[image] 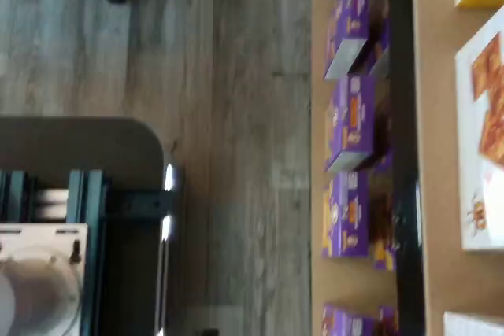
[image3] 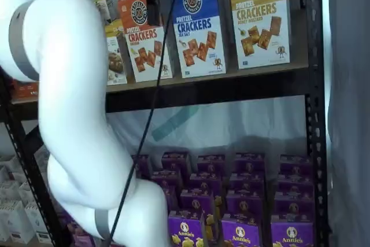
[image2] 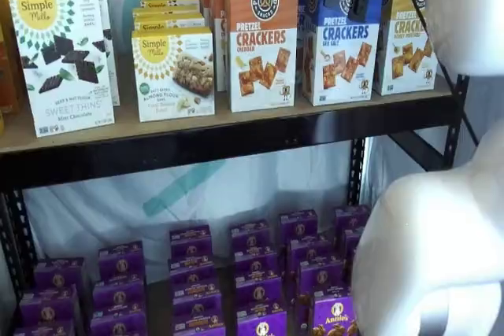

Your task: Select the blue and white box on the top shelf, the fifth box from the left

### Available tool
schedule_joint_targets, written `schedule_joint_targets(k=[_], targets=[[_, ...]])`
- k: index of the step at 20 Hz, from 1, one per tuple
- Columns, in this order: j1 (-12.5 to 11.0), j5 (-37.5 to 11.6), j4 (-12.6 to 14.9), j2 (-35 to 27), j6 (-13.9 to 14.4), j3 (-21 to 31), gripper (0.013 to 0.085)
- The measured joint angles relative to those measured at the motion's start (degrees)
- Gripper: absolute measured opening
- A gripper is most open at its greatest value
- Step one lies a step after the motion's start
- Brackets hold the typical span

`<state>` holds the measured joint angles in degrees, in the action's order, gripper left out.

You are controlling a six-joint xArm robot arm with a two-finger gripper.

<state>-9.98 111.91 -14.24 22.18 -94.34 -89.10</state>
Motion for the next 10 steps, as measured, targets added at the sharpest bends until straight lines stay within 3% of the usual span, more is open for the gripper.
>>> schedule_joint_targets(k=[5, 10], targets=[[-2.7, 1.5, -4.8, -1.3, -0.3, -2.9, 0.0850], [-4.0, 3.6, -7.3, -3.7, 0.1, -7.2, 0.0850]])
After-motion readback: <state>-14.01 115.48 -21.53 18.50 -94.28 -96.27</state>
